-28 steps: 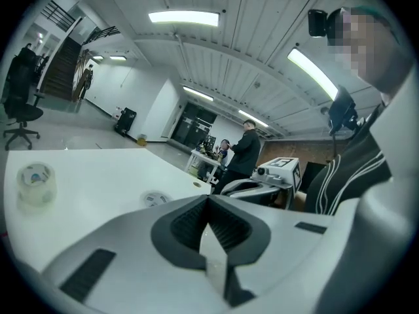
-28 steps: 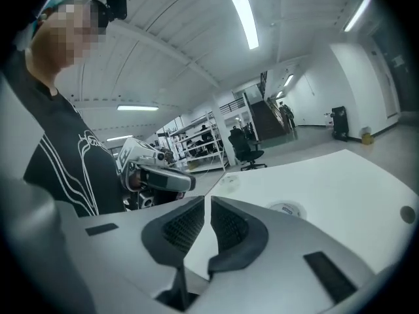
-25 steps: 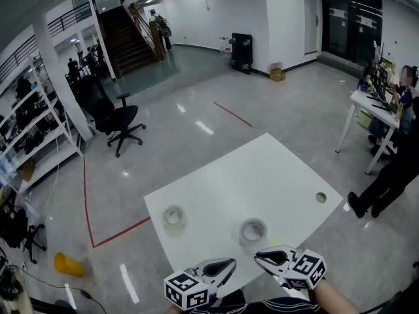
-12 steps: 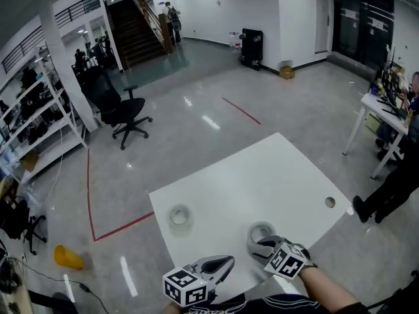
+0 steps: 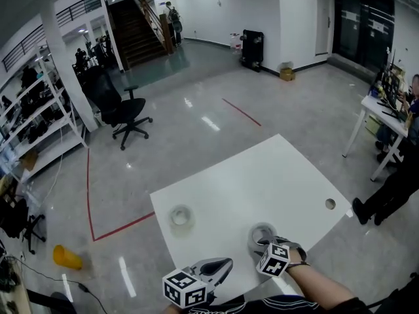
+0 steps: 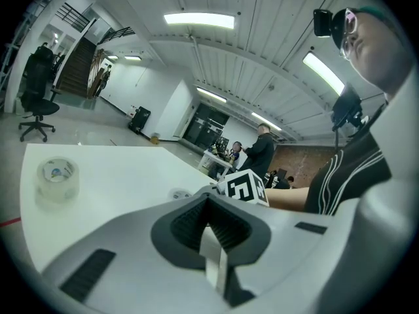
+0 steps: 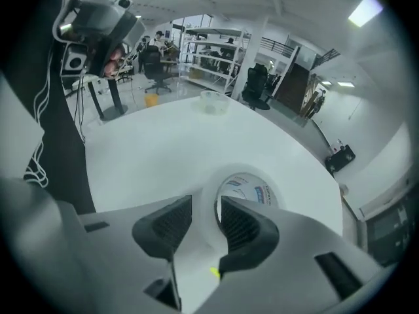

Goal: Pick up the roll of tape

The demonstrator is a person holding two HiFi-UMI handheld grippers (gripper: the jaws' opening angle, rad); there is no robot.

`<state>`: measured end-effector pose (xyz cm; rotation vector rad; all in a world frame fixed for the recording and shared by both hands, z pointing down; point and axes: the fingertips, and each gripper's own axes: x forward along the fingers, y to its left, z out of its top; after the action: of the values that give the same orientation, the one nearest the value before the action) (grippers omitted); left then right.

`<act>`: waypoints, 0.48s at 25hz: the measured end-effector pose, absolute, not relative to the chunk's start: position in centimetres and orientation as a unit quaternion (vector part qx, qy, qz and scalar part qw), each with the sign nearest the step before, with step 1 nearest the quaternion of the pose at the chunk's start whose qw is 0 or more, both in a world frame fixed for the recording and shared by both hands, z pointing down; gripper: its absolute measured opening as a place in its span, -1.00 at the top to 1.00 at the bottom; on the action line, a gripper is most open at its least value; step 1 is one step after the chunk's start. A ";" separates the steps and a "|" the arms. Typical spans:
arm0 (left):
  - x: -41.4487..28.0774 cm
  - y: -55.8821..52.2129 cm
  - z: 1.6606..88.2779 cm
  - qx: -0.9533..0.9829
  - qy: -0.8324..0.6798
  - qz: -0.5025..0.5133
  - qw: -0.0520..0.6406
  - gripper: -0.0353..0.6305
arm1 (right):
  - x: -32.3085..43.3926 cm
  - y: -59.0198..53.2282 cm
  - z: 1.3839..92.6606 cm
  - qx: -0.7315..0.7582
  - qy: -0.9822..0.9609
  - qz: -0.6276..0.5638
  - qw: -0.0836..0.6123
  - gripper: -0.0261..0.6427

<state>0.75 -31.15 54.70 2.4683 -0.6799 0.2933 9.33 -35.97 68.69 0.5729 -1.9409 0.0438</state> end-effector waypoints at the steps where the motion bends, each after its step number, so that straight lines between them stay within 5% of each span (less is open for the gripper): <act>1: 0.8 -31.2 54.7 0.920 -0.253 0.109 0.279 0.88 | 9.5 -36.1 69.1 0.234 -0.806 0.006 0.543 0.50; 12: 0.2 -31.3 55.0 0.917 -0.259 0.100 0.287 0.88 | 9.0 -36.5 69.9 0.199 -0.793 -0.035 0.575 0.57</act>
<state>0.24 -31.33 55.01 2.4490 -0.6924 0.2681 9.03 -36.54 69.94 0.4657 -1.8569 -0.0812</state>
